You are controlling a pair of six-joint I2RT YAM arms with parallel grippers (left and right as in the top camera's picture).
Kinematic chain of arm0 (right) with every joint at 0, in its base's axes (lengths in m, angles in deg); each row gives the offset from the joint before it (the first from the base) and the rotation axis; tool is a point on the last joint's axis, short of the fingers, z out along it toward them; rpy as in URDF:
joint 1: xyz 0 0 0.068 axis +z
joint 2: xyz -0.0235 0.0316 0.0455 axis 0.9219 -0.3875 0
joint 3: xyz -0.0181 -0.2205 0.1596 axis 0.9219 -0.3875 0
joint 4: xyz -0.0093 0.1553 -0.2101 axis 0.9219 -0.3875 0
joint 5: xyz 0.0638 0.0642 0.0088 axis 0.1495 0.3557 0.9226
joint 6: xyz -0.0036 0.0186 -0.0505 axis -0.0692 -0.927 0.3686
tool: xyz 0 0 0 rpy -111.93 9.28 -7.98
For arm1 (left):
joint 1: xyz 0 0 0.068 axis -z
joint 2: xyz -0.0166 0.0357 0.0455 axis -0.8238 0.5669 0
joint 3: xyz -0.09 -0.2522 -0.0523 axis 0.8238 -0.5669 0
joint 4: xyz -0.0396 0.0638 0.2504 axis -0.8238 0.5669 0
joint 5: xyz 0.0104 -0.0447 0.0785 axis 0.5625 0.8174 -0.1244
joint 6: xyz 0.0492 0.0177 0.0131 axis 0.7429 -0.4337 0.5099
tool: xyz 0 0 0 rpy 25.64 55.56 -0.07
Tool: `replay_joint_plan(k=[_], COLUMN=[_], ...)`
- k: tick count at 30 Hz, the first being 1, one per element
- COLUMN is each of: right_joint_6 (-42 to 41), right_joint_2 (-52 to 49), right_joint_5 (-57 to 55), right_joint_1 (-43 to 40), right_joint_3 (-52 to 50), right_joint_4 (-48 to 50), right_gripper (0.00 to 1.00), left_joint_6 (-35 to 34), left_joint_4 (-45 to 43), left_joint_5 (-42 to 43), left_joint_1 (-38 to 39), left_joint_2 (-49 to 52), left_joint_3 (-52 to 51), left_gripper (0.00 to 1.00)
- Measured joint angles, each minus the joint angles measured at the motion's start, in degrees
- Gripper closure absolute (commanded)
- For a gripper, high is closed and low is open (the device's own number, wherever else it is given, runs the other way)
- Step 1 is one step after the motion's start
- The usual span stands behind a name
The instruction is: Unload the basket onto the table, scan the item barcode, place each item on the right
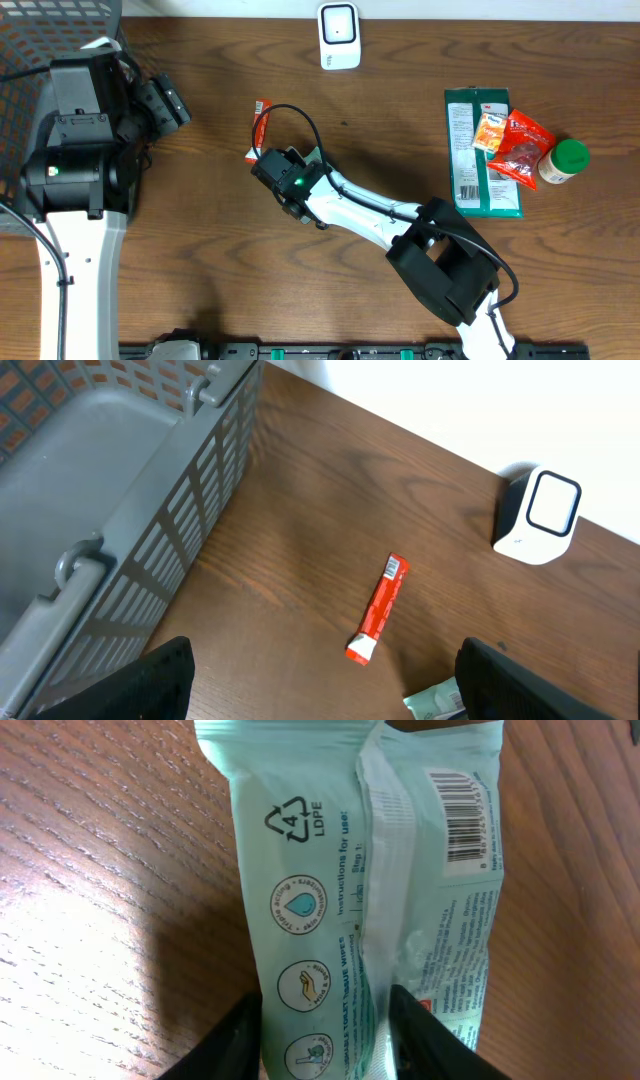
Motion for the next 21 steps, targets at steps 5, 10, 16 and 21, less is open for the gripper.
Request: replay_joint_plan(k=[5, 10, 16, 21], right_joint_6=[0.04, -0.24, -0.22, -0.24], right_joint_2=[0.00, 0.15, 1.22, 6.78], right_joint_5=[-0.63, -1.42, 3.34, 18.05], right_joint_1=[-0.02, 0.02, -1.62, -7.04], right_joint_3=[-0.07, -0.04, 1.70, 3.50], right_joint_4=[0.02, 0.07, -3.37, -4.74], right_gripper=[0.98, 0.99, 0.99, 0.99], left_joint_6=[-0.02, -0.02, 0.00, -0.02], left_joint_4=[0.00, 0.00, 0.00, 0.00], left_joint_5=[0.00, 0.00, 0.00, 0.00], left_joint_1=[0.00, 0.00, 0.00, 0.00], left_joint_2=[0.00, 0.00, 0.00, 0.00], left_joint_3=[-0.02, -0.02, -0.02, 0.00], left_gripper=[0.16, 0.16, 0.16, 0.16])
